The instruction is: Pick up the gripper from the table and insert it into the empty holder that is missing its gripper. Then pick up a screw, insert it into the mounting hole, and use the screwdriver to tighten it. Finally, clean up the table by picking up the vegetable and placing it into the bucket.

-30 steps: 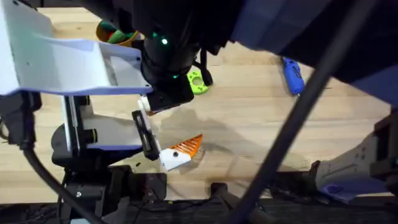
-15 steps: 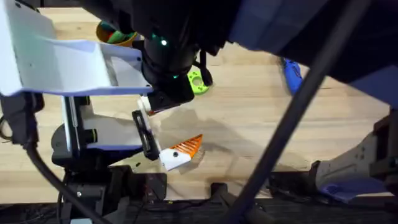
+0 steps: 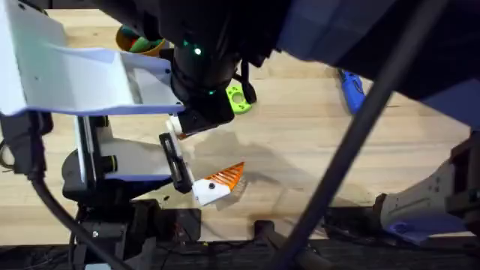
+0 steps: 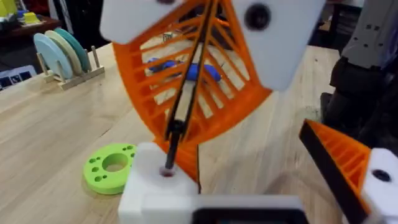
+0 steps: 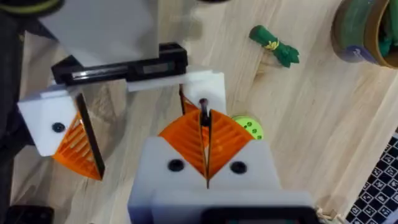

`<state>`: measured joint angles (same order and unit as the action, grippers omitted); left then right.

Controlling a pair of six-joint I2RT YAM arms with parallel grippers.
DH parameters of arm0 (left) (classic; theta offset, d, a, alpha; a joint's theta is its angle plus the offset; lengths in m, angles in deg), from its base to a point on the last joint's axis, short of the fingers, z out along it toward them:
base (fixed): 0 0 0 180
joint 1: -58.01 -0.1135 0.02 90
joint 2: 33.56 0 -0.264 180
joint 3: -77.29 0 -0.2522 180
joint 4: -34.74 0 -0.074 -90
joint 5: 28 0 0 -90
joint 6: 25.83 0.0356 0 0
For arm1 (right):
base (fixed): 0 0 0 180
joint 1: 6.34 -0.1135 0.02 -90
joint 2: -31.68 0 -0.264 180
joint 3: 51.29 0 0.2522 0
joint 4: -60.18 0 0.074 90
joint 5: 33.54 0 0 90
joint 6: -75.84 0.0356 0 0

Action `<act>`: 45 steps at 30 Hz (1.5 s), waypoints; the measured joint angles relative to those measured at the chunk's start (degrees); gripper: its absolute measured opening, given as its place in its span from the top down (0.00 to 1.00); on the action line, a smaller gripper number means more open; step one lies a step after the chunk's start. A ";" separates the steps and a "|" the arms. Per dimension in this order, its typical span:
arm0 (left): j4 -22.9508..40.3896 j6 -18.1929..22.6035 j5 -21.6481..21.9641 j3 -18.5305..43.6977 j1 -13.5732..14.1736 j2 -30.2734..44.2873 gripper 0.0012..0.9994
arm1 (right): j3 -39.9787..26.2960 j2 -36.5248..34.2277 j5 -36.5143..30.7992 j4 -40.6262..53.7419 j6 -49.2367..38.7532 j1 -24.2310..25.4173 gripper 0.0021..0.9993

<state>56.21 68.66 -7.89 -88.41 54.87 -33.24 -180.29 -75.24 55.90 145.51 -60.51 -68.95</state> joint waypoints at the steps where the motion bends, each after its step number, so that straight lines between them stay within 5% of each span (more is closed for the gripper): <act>1: 0.01 0.00 0.00 0.00 0.00 -0.01 0.01 | 0.00 0.00 0.00 0.00 0.00 0.00 1.00; 45: 0.04 0.02 -0.24 0.00 0.00 0.00 0.01 | -0.01 -2.34 0.20 -0.26 0.00 0.00 1.00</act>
<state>56.25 68.68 -8.13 -88.41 54.87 -33.24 -180.29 -77.57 56.09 145.25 -60.51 -68.95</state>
